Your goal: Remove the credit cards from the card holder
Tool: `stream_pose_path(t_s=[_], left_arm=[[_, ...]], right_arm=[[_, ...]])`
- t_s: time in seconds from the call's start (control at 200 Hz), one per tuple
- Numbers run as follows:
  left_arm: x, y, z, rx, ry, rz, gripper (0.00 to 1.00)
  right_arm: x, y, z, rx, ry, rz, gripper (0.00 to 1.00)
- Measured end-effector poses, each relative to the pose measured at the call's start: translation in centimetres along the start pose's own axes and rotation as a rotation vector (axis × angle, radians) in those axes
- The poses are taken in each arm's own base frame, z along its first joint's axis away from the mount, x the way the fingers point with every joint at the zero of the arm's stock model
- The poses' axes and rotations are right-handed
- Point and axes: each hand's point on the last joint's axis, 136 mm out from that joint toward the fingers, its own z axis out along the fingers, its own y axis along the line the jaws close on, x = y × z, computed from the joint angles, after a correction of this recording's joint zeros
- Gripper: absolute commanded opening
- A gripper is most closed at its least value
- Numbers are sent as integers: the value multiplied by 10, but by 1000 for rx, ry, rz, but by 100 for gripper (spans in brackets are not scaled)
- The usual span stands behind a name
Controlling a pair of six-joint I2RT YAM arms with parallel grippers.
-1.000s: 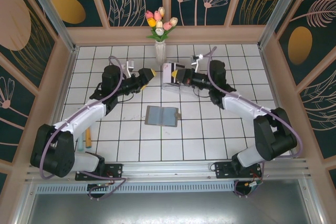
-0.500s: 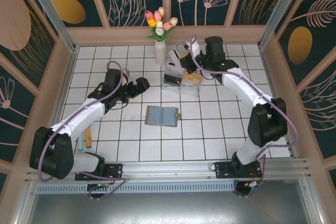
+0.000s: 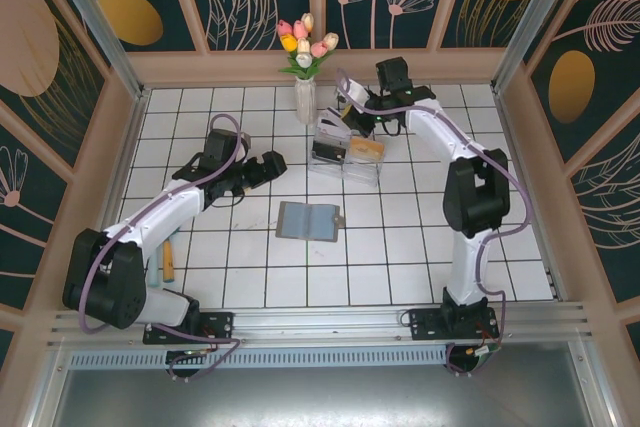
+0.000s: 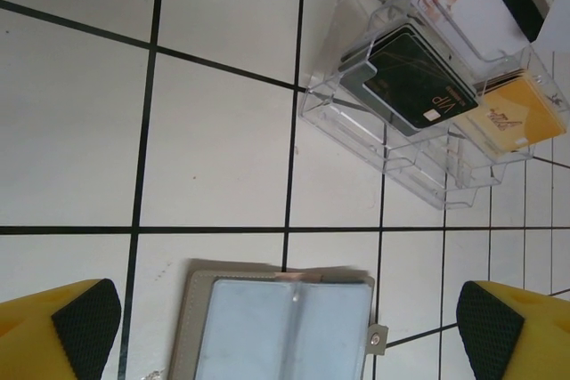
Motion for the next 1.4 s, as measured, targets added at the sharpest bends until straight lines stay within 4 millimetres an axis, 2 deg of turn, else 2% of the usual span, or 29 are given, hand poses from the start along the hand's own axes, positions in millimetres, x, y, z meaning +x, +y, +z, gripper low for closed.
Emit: stream_pose_path(t_s=[0.24,0.701,0.956,1.401], left_arm=[[4,4,0,-15,15,5,99],[4,3,0,-11,20,4,99],[10,5,2,-7,37,1,99],[13,9,3,-13,44,-2,99]], right_arm=[[-8,-10,5,-17,11,-89,0],[19,-1,19,-91,101,-93,0],[24,-2,21,-86,122,-88,0],[19,-9,24,-61,141,-53,14]])
